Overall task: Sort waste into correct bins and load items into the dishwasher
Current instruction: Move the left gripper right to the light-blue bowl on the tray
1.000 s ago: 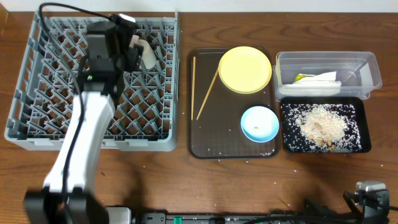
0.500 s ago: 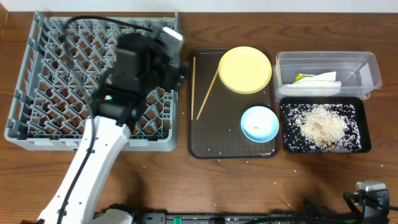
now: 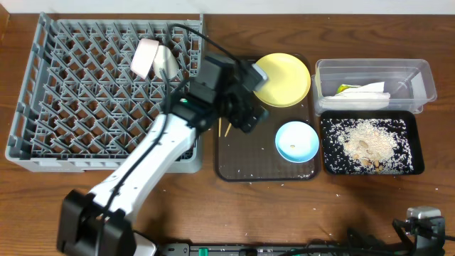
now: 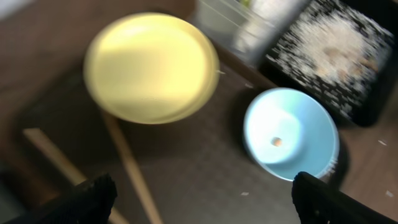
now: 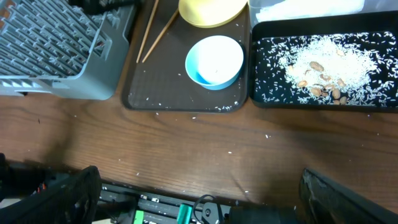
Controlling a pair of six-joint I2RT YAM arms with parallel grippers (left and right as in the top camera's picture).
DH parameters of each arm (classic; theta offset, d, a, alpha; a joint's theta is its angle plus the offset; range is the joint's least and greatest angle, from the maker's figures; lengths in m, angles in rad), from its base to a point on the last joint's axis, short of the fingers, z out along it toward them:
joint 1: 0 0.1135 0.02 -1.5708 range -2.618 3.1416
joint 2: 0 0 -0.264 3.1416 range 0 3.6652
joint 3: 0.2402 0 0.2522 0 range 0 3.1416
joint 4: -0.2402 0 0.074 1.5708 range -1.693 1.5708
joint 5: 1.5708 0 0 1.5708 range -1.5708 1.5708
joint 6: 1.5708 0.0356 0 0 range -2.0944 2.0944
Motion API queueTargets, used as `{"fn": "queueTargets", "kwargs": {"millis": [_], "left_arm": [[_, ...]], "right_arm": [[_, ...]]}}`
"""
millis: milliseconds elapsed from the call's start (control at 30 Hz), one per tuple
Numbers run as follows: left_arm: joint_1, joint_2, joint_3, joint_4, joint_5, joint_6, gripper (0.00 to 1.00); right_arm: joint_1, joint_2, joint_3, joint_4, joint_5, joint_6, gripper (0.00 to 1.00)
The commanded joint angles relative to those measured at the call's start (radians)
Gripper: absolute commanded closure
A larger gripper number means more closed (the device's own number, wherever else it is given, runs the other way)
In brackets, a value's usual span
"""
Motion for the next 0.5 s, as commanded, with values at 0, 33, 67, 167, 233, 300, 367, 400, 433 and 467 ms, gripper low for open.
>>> {"fn": "queueTargets", "kwargs": {"millis": [0, 33, 67, 167, 233, 300, 367, 400, 433, 467], "left_arm": [[-0.035, 0.041, 0.010, -0.006, 0.046, -0.014, 0.08], [-0.044, 0.050, 0.010, -0.009, 0.046, -0.013, 0.07], [-0.055, 0.060, 0.010, -0.014, 0.046, -0.013, 0.08], [-0.086, 0.099, 0.010, -0.021, 0.045, -0.013, 0.08], [-0.102, 0.127, 0.010, -0.020, 0.045, -0.013, 0.08], [-0.119, 0.157, 0.010, -0.018, 0.046, -0.013, 0.08], [-0.136, 0.184, 0.010, -0.016, 0.047, -0.013, 0.08], [-0.145, 0.195, 0.010, -0.014, 0.047, -0.013, 0.08], [-0.154, 0.205, 0.010, -0.013, 0.047, -0.013, 0.08], [-0.165, 0.214, 0.010, -0.009, 0.047, -0.013, 0.08]], "right_arm": [[-0.013, 0.000, 0.000, 0.002, 0.006, 0.009, 0.01], [-0.013, 0.000, 0.000, 0.002, 0.006, 0.009, 0.01], [-0.013, 0.000, 0.000, 0.002, 0.006, 0.009, 0.01], [-0.013, 0.000, 0.000, 0.002, 0.006, 0.009, 0.01], [-0.013, 0.000, 0.000, 0.002, 0.006, 0.009, 0.01], [-0.013, 0.000, 0.000, 0.002, 0.006, 0.009, 0.01], [-0.013, 0.000, 0.000, 0.002, 0.006, 0.009, 0.01], [-0.013, 0.000, 0.000, 0.002, 0.006, 0.009, 0.01], [-0.013, 0.000, 0.000, 0.002, 0.006, 0.009, 0.01], [-0.013, 0.000, 0.000, 0.002, 0.006, 0.009, 0.01]]}}
